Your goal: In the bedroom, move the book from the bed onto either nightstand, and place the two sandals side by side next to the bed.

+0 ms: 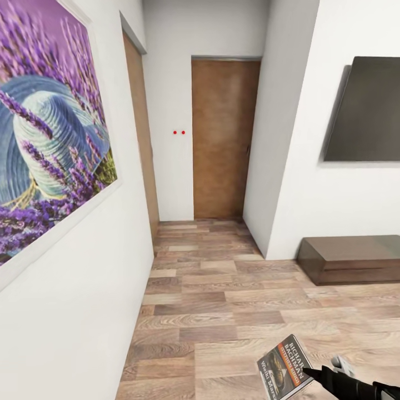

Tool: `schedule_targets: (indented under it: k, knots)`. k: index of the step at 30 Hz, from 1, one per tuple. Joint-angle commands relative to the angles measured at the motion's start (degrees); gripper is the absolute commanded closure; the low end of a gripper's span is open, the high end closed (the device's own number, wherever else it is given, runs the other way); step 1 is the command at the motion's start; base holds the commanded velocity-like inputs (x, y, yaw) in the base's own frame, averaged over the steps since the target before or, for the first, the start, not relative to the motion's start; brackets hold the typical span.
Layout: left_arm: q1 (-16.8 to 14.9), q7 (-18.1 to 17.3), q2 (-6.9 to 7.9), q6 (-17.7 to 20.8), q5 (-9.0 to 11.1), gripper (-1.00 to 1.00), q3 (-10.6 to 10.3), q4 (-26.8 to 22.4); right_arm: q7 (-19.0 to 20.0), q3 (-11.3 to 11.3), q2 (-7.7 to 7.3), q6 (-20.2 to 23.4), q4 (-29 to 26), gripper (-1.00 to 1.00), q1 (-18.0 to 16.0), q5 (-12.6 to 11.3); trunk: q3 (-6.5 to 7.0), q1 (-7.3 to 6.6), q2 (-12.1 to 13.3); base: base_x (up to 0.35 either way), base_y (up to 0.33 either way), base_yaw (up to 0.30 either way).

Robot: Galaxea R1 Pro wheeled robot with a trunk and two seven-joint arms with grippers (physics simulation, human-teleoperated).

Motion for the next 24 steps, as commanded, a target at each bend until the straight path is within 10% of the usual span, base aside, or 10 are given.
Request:
schedule_targets:
  k: [1, 24]
  knots:
    - [-0.1, -0.1, 0.02, -0.4, 0.3, -1.00, -0.5, 0.0, 0.3, 0.2, 0.00, 0.4, 0.1, 1.00, -0.1, -0.7, -0.10, 0.06, -0.1, 0.332, 0.000, 0.000]
    - [0.0, -0.1, 0.03, -0.4, 0.3, -1.00, -0.5, 0.0, 0.3, 0.2, 0.00, 0.4, 0.1, 1.00, -0.1, -0.6, -0.10, 0.06, -0.1, 0.328, 0.000, -0.041]
